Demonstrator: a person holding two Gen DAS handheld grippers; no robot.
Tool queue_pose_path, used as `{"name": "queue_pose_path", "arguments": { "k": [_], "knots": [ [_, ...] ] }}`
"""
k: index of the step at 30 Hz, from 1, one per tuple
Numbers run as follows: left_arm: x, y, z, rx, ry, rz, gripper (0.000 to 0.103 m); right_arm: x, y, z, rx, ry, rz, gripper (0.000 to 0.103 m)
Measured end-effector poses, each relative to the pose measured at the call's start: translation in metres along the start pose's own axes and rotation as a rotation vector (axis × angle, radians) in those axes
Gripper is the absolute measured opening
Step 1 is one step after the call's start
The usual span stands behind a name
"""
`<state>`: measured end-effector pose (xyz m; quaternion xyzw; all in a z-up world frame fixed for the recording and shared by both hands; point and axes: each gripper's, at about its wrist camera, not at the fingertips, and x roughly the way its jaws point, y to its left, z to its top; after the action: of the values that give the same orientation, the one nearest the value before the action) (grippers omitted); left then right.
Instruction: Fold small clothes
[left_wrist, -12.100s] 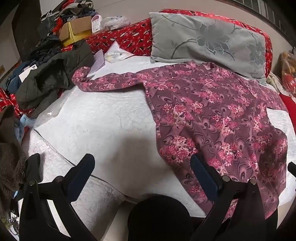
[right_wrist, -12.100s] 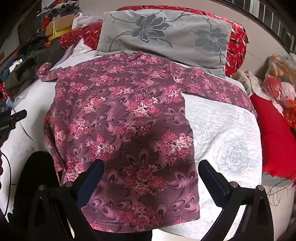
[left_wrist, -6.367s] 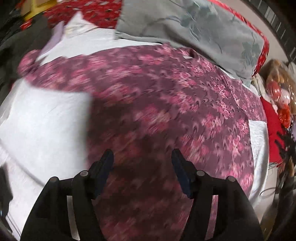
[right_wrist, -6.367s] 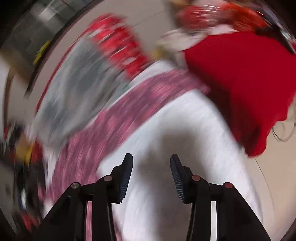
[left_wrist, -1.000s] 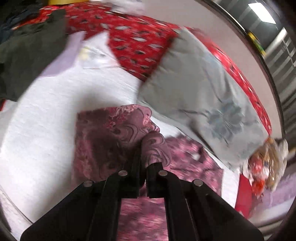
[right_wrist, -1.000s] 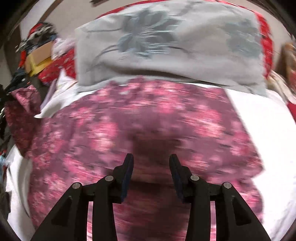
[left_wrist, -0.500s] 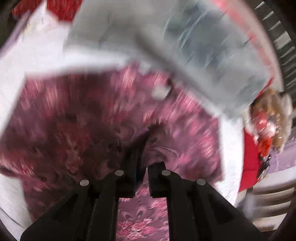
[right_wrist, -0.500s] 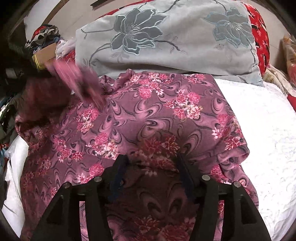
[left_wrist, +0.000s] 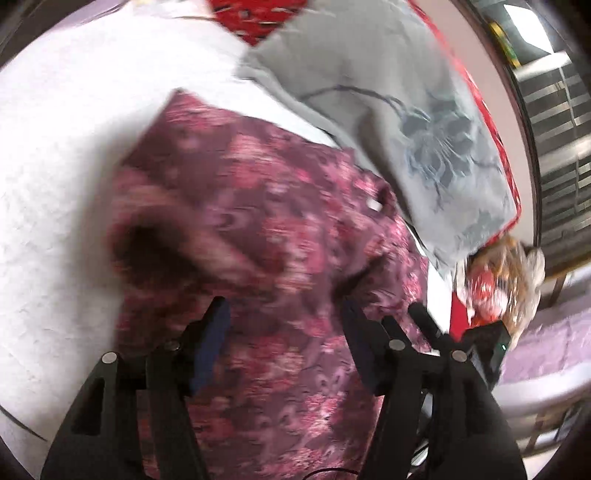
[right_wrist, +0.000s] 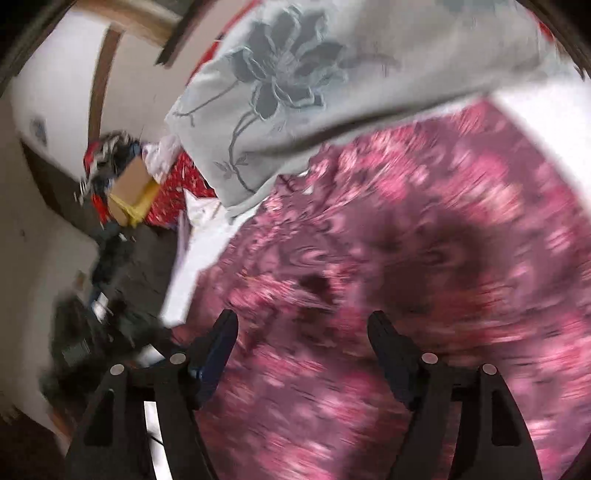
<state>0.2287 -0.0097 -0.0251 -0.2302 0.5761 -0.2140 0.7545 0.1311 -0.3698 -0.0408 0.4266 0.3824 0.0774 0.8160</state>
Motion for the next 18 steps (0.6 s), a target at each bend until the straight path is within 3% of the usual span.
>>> {"name": "queue_pose_path", "arguments": {
  "k": [4,6,7,11,15,18],
  "knots": [
    [0.009,0.022,0.005,-0.078,0.005,0.019,0.061,0.028,-0.009,0.009,0.187,0.012,0.026,0.074],
    [0.010,0.029,0.007,-0.098,0.003,0.014,0.061,0.027,-0.011,0.015,0.212,-0.012,0.023,0.044],
    [0.009,0.031,0.008,-0.103,0.001,0.008,0.061,0.023,-0.011,0.020,0.189,-0.013,0.029,0.007],
    [0.009,0.037,0.007,-0.104,-0.010,0.000,0.061,-0.027,-0.012,0.041,0.043,-0.148,-0.068,0.007],
    [0.019,0.042,0.003,-0.115,0.008,0.018,0.061,-0.062,-0.043,0.057,0.032,-0.219,-0.203,0.000],
    [0.025,0.042,0.001,-0.132,0.021,0.029,0.061,-0.076,-0.081,0.062,0.090,-0.207,-0.313,0.000]
  ]
}}
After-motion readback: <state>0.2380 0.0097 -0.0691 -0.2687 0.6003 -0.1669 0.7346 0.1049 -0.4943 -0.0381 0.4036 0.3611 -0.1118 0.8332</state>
